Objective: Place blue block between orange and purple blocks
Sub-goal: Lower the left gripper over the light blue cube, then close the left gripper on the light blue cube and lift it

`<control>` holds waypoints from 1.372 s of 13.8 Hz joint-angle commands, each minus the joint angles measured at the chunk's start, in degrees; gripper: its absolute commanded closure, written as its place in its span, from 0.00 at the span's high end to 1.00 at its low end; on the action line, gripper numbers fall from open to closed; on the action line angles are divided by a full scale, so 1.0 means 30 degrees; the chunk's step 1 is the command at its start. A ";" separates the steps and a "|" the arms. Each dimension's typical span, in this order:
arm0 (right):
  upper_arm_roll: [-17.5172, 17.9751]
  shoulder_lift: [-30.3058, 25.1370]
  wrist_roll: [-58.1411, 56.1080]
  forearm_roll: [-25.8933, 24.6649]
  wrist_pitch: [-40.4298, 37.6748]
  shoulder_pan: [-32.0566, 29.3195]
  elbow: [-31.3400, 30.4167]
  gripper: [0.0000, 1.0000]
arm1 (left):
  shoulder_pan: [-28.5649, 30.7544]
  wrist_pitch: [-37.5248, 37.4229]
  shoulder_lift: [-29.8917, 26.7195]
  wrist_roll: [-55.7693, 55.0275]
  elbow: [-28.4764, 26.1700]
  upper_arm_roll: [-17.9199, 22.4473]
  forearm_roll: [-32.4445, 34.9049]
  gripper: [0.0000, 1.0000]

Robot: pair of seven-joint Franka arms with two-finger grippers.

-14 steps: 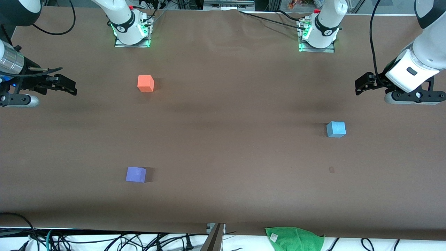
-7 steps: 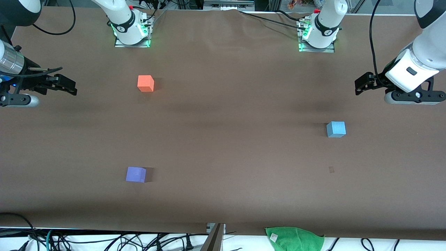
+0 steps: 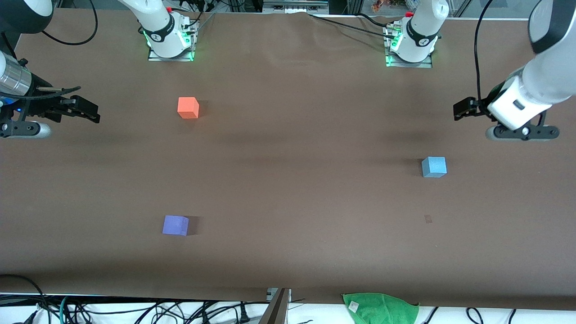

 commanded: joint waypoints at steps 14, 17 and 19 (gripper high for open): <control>0.0051 -0.0371 -0.0318 0.0324 -0.0180 -0.0039 -0.0159 1.00 | 0.1899 1.1914 0.7376 0.3624 -0.3910 0.0043 0.1167 1.00; 0.0051 -0.0371 -0.0318 0.0324 -0.0180 -0.0039 -0.0159 1.00 | 0.1899 1.1945 0.7963 0.3595 -0.3969 0.0043 0.1167 1.00; 0.0051 -0.0371 -0.0318 0.0324 -0.0151 -0.0039 -0.0130 1.00 | 0.1870 1.1944 0.8431 0.3595 -0.4027 0.0043 0.1167 1.00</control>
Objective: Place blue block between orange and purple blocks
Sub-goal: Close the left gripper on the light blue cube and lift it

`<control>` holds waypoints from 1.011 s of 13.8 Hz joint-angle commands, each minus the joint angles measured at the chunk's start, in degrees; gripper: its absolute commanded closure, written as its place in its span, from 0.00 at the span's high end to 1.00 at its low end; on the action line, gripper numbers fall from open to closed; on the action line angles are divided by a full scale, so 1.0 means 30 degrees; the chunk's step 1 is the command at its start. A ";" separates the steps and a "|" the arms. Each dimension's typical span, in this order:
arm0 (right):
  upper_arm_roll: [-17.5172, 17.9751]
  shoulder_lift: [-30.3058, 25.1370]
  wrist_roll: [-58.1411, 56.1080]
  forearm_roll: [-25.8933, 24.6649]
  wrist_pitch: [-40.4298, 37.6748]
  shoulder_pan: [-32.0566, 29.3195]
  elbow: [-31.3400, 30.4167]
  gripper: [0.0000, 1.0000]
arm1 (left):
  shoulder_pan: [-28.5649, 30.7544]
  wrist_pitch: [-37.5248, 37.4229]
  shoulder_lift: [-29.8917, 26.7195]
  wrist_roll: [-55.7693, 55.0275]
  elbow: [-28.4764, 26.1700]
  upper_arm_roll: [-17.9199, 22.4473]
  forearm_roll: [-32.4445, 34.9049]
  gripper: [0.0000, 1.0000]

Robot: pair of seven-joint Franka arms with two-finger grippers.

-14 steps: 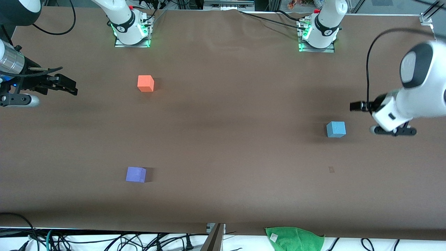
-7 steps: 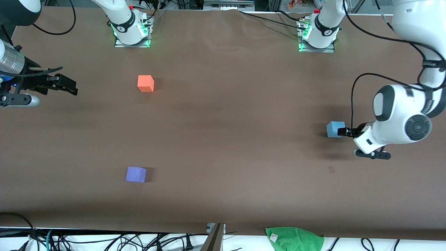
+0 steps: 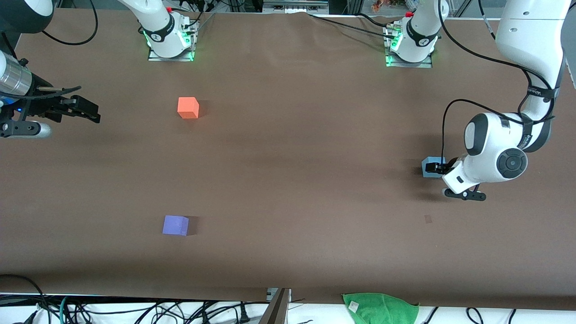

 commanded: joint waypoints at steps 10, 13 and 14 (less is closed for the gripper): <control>0.0043 -0.0367 -0.0347 0.0344 -0.0151 -0.0051 -0.0131 1.00 | -0.0163 -0.0062 0.1088 0.0122 -0.0015 -0.0069 0.0394 0.10; 0.0043 -0.0367 -0.0347 0.0315 -0.0151 -0.0051 -0.0131 1.00 | -0.0716 -0.2574 -0.0051 0.0034 0.0890 -0.0274 0.0131 0.05; 0.0043 -0.0367 -0.0347 0.0344 -0.0151 -0.0051 -0.0131 1.00 | -0.1155 -0.3279 -0.0288 0.0005 0.1416 -0.0913 0.0130 0.05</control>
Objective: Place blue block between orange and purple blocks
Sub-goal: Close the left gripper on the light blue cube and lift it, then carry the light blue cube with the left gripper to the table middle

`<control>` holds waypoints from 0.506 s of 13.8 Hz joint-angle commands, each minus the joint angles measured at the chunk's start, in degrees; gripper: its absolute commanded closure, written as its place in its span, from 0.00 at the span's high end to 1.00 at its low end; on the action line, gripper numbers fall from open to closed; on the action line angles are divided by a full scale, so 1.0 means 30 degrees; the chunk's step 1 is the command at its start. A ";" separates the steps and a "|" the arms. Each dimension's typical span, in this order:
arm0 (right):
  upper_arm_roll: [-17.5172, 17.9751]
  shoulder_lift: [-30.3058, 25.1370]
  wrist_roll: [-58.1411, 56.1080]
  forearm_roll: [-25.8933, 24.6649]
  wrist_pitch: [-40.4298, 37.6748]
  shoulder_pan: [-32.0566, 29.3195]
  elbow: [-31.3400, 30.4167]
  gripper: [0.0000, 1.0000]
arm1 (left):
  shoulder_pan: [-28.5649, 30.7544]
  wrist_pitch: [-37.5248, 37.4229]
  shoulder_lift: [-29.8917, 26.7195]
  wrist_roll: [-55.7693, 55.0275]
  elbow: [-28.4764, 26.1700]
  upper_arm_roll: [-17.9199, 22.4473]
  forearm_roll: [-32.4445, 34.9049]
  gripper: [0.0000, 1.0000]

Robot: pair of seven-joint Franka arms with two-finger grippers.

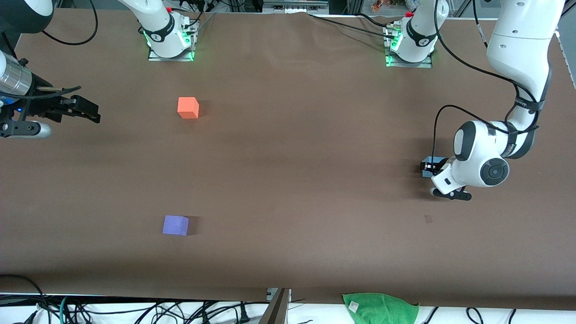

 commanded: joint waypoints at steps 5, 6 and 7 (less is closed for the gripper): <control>0.0043 -0.0248 -0.0434 0.0339 -0.0035 -0.0051 -0.0074 1.00 | -0.5023 -0.1999 0.0138 -0.3635 0.4767 -0.2893 0.0089 0.00; 0.0043 -0.0218 -0.0406 0.0368 0.0024 -0.0022 -0.0044 1.00 | -0.6079 -0.2000 0.0927 -0.6938 0.5589 -0.2922 0.0089 0.00; 0.0043 -0.0218 -0.0406 0.0426 0.0025 -0.0022 -0.0015 1.00 | -0.7163 -0.1971 0.1950 -0.9610 0.6351 -0.2922 0.0118 0.00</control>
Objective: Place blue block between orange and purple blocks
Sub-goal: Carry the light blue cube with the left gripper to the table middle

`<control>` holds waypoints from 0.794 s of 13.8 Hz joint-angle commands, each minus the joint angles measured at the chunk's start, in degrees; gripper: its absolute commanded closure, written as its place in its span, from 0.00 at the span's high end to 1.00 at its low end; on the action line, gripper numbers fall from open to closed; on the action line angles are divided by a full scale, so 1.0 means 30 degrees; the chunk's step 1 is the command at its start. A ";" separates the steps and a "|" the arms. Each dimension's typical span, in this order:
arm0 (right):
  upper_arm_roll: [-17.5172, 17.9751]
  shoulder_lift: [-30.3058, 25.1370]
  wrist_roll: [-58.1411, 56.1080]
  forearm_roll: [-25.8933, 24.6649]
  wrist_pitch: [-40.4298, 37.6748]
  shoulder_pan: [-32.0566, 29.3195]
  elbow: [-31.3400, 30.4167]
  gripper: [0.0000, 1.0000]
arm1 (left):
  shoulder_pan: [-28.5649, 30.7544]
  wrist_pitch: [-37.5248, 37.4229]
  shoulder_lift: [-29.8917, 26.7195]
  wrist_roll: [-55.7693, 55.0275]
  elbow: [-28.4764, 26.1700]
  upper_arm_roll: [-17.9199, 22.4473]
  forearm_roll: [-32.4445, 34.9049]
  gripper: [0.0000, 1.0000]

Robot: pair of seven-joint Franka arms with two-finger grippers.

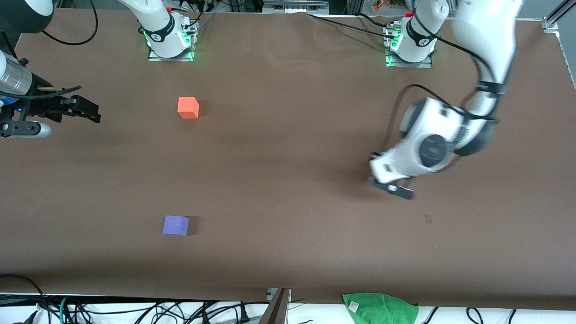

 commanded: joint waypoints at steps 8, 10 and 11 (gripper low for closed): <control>-0.0110 0.0047 -0.0191 0.0516 0.0436 -0.0275 -0.0045 1.00 | -0.6316 0.2708 0.7793 -0.9718 0.6511 0.0246 -0.0010 0.00; -0.0169 0.0135 -0.0190 0.0400 0.0465 -0.0304 -0.0016 1.00 | -0.6436 0.2801 0.7797 -0.9719 0.6480 0.0246 0.0019 0.26; -0.0198 0.0223 -0.0189 0.0457 0.0465 -0.0478 -0.0016 1.00 | -0.6378 0.2801 0.7622 -0.9574 0.6480 0.0246 0.0135 0.99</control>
